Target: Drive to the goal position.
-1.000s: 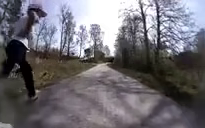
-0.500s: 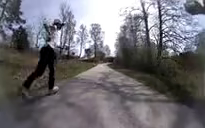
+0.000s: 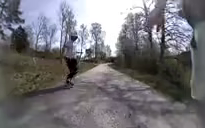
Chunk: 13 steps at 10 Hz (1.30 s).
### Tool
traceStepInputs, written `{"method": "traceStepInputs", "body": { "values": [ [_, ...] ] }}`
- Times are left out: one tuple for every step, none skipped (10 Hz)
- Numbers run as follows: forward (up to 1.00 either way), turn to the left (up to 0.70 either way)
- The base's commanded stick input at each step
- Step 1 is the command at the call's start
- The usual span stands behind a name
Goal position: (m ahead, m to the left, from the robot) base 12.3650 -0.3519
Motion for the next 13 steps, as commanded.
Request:
{"method": "traceStepInputs", "body": {
  "values": [
    [1.00, 0.00],
    [1.00, 0.00],
    [1.00, 0.00],
    [1.00, 0.00],
    [1.00, 0.00],
    [1.00, 0.00],
    [1.00, 0.00],
    [1.00, 0.00],
    [1.00, 0.00],
    [1.00, 0.00],
    [1.00, 0.00],
    [1.00, 0.00],
    [1.00, 0.00]
  ]
}}
